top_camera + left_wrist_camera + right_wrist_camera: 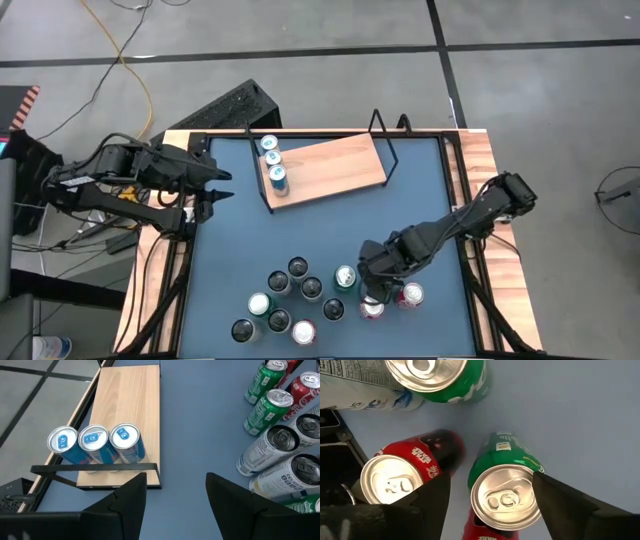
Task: Place canned beverage on shelf
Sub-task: Put the top right green soda can on the shelf
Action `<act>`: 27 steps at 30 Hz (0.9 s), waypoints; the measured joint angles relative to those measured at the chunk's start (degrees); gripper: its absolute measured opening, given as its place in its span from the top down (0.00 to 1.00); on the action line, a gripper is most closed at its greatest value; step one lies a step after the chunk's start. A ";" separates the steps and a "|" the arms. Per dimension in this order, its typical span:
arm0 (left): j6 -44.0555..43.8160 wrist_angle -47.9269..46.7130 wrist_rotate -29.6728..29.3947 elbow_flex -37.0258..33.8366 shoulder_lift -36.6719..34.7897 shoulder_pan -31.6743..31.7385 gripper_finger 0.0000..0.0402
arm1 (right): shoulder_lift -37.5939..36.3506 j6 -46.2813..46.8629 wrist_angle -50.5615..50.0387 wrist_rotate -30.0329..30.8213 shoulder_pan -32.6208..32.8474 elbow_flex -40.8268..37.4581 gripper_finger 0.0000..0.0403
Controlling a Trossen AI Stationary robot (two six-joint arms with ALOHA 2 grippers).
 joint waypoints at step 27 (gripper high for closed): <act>-0.08 0.05 -0.04 0.00 0.02 0.00 0.52 | 4.51 -2.98 -2.22 -2.59 -1.60 -0.54 0.15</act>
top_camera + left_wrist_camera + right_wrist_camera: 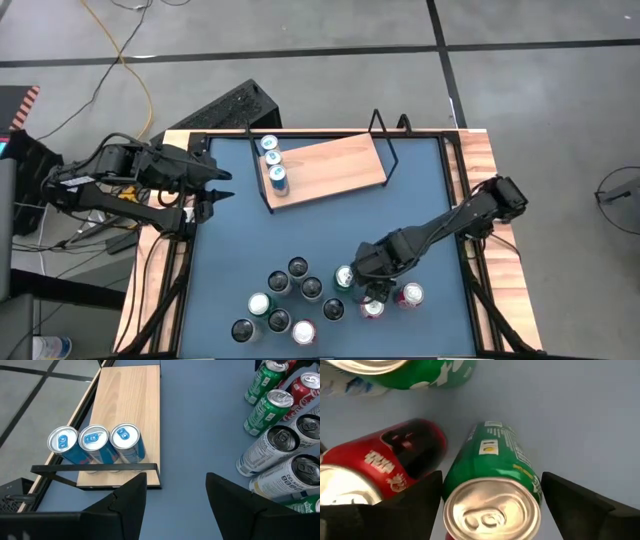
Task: Place canned beverage on shelf
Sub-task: Put the top right green soda can on the shelf
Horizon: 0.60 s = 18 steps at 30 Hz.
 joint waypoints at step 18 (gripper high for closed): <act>-0.04 -0.90 -1.55 0.00 -0.02 0.02 0.52 | 1.49 -3.04 -3.93 1.62 -0.20 1.77 0.30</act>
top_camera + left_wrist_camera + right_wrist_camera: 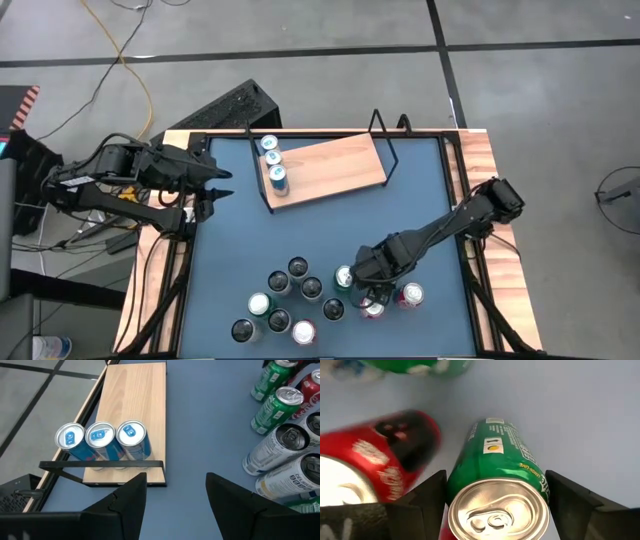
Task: Place canned beverage on shelf
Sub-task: Put the top right green soda can on the shelf
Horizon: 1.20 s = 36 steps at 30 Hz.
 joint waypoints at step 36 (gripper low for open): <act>-6.35 -0.15 -8.19 0.00 0.02 0.00 0.52 | -1.00 -56.65 4.68 9.10 -41.64 16.31 0.30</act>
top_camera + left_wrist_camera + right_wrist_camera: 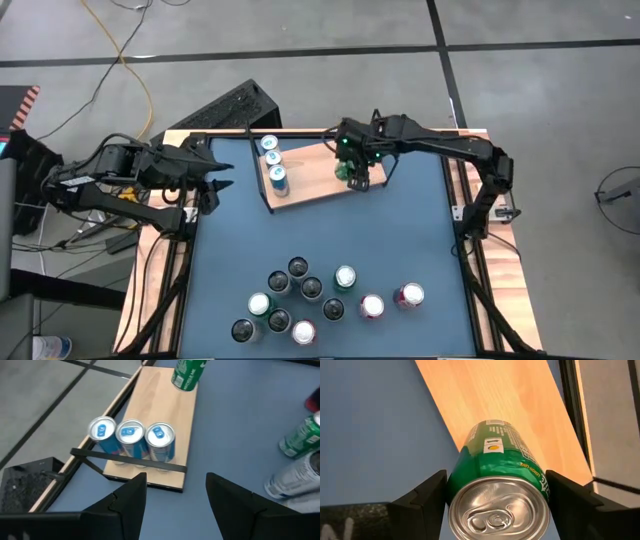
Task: Place canned beverage on shelf
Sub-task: Put the top right green soda can on the shelf
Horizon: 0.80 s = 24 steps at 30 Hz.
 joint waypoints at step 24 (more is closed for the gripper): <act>-5.69 0.00 -4.89 0.00 0.00 0.11 0.52 | 25.65 -18.92 -10.80 -5.13 -0.76 30.83 0.30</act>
